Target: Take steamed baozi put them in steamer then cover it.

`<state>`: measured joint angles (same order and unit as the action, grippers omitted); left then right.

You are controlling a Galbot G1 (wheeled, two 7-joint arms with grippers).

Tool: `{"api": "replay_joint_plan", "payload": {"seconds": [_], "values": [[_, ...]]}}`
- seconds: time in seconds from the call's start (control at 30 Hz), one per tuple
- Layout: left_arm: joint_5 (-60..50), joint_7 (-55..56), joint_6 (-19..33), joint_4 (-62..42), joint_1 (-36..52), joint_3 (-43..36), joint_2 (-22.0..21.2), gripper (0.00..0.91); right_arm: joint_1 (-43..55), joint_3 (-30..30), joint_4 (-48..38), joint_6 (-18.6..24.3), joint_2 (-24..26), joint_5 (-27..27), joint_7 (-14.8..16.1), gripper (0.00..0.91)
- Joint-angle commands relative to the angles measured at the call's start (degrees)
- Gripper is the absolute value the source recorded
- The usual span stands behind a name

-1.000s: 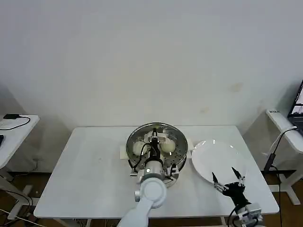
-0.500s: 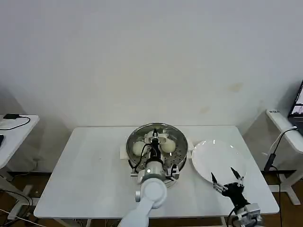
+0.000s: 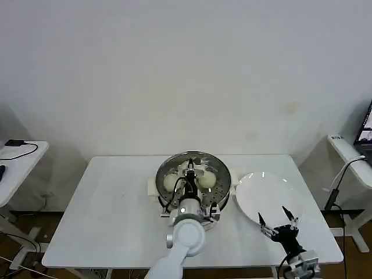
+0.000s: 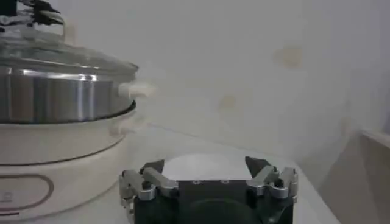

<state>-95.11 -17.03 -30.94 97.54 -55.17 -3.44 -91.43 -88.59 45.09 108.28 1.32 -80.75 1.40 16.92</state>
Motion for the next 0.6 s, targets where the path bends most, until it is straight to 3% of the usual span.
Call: {"api": "replay_joint_plan", "payload": {"seconds": [0.03, 0.3, 0.6], "values": [[0.54, 0.46, 0.08, 0.36, 0.14, -0.08, -0.09, 0.907, 0.05, -0.11, -0.02, 0.10, -0.08, -0.11, 0.02, 0.907], [0.56, 0.23, 0.11, 4.32, -0.61, -0.42, 0.93, 0.907, 0.00, -0.18, 0.07, 0.12, -0.22, -0.37, 0.06, 0.907], [5.28, 0.00, 0.28, 12.62, -3.76, -1.37, 5.90, 0.907, -0.38, -0.06, 0.31, 0.15, -0.48, -0.76, 0.07, 0.907]]}}
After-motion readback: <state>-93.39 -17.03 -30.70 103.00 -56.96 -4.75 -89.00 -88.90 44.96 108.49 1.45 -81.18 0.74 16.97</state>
